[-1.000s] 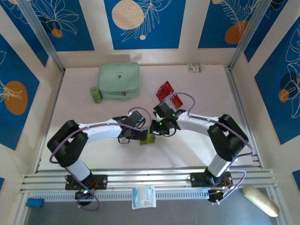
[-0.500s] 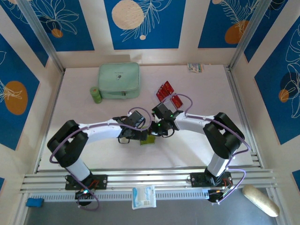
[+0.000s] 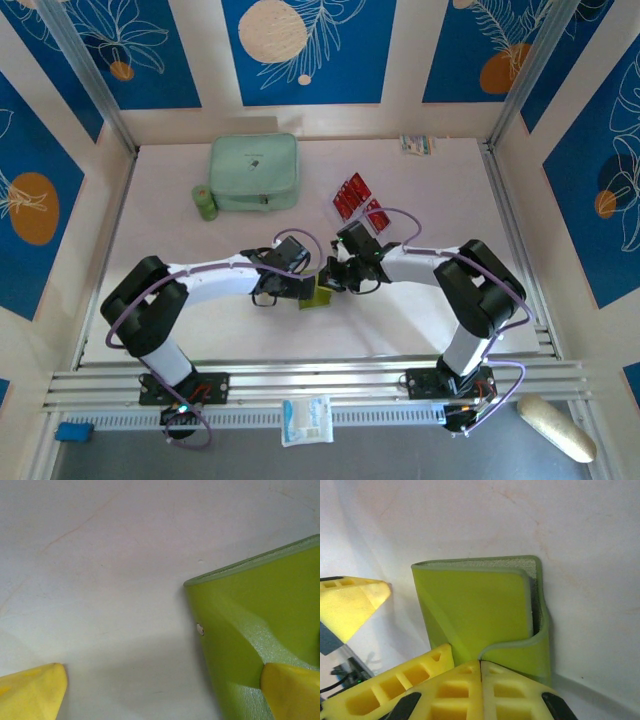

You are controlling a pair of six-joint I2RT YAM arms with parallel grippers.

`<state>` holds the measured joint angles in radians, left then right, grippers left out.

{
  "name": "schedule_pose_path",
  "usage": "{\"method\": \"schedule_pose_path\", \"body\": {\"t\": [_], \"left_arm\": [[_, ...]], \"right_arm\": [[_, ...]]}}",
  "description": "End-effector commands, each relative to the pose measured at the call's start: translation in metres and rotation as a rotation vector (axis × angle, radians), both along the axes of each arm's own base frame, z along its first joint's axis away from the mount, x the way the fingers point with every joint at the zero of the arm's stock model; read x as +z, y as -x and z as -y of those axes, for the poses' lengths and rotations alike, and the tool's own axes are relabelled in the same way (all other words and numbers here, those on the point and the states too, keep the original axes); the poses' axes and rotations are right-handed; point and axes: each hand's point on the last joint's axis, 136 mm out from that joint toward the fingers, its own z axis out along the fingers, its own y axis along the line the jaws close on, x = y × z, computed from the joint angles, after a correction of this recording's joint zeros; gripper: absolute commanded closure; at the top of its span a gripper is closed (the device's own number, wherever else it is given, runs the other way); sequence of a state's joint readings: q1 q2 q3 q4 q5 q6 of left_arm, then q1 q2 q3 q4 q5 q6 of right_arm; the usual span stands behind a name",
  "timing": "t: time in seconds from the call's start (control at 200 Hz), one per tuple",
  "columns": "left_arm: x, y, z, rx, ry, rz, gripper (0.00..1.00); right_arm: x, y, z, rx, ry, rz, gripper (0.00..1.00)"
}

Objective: Put the credit cards into the card holder

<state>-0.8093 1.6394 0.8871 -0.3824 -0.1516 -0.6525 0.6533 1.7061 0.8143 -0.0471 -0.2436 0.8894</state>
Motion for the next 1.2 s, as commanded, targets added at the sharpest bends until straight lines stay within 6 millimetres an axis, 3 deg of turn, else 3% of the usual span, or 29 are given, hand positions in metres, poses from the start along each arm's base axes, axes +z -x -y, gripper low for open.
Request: {"method": "schedule_pose_path", "body": {"t": [0.0, 0.19, 0.435, 0.81, 0.995, 1.195], "left_arm": [[-0.024, 0.016, -0.028, 0.001, -0.138, -0.059, 0.0], [-0.023, 0.017, -0.028, 0.0, -0.14, -0.058, 0.0], [-0.023, 0.017, -0.027, 0.003, -0.137, -0.058, 0.0], [-0.023, 0.018, -0.026, 0.005, -0.127, -0.052, 0.0], [-0.015, 0.014, -0.02, 0.008, -0.095, -0.04, 0.0], [0.011, 0.005, -0.008, 0.01, -0.03, 0.01, 0.0]], "right_arm": [[-0.061, 0.04, 0.046, -0.08, 0.181, -0.233, 1.0], [-0.063, 0.04, 0.05, -0.112, 0.171, -0.287, 1.0], [-0.053, 0.037, 0.038, -0.075, 0.142, -0.262, 1.0], [-0.006, 0.02, 0.012, -0.016, 0.074, -0.154, 1.0], [0.029, 0.018, 0.008, 0.002, 0.061, -0.063, 0.82], [0.062, 0.016, 0.029, -0.036, 0.092, 0.038, 0.48]]}}
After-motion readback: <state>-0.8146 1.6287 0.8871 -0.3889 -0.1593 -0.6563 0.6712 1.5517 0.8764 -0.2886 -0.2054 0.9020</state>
